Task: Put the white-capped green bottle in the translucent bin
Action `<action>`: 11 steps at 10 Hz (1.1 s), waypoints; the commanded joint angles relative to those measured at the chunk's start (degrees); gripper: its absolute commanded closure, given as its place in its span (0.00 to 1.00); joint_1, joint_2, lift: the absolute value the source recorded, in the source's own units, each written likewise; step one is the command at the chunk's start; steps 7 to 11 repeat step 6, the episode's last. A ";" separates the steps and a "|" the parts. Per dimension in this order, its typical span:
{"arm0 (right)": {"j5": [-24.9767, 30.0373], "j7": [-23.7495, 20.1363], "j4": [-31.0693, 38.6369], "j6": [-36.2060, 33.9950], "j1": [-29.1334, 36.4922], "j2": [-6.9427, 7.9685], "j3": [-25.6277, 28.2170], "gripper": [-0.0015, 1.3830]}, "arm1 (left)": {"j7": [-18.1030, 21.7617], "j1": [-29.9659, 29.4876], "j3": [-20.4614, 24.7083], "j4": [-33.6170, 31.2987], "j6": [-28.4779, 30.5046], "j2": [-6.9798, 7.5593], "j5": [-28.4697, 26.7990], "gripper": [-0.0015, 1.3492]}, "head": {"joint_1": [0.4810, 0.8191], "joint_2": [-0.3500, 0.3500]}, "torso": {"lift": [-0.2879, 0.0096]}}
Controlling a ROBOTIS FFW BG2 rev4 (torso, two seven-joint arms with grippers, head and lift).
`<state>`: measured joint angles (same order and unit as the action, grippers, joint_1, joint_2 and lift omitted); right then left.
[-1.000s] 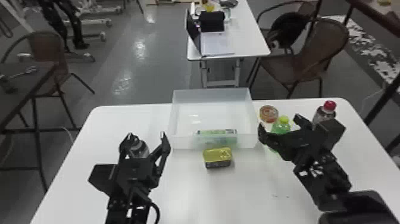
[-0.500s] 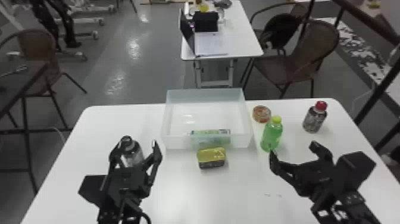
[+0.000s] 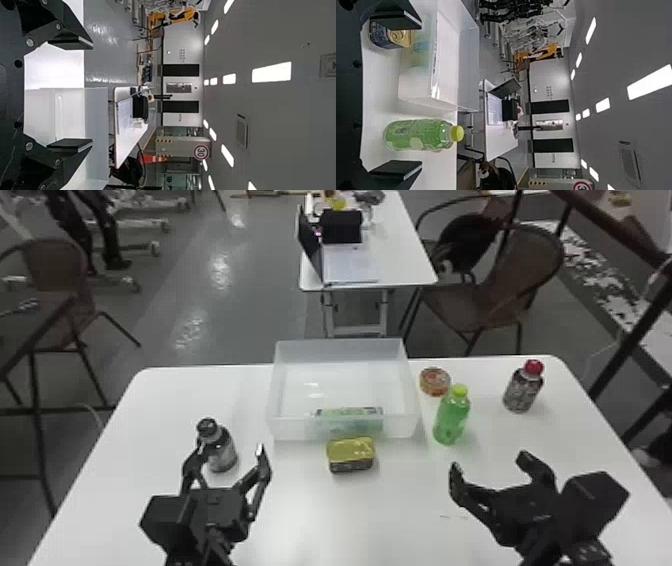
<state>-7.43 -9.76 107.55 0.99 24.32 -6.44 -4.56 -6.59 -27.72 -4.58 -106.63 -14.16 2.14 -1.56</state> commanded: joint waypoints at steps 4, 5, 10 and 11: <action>0.75 -3.34 -2.87 1.47 -1.73 -0.33 0.08 0.07 | 0.00 -0.15 -0.60 -0.86 4.41 1.11 1.30 0.30 | 0.63 0.59 | 0.90; 1.10 -3.34 -2.52 0.77 -1.73 -0.42 0.08 0.07 | 0.00 -0.15 -0.60 -0.86 4.32 1.11 1.30 0.30 | 0.63 0.59 | 0.90; 1.45 -3.34 -2.43 0.77 -1.91 -0.24 0.08 0.07 | 0.00 -0.06 -0.52 -0.86 4.05 1.11 1.30 0.30 | 0.63 0.59 | 0.90; 1.45 -3.34 -2.43 0.77 -1.91 -0.24 0.08 0.07 | 0.00 -0.06 -0.52 -0.86 4.05 1.11 1.30 0.30 | 0.63 0.59 | 0.90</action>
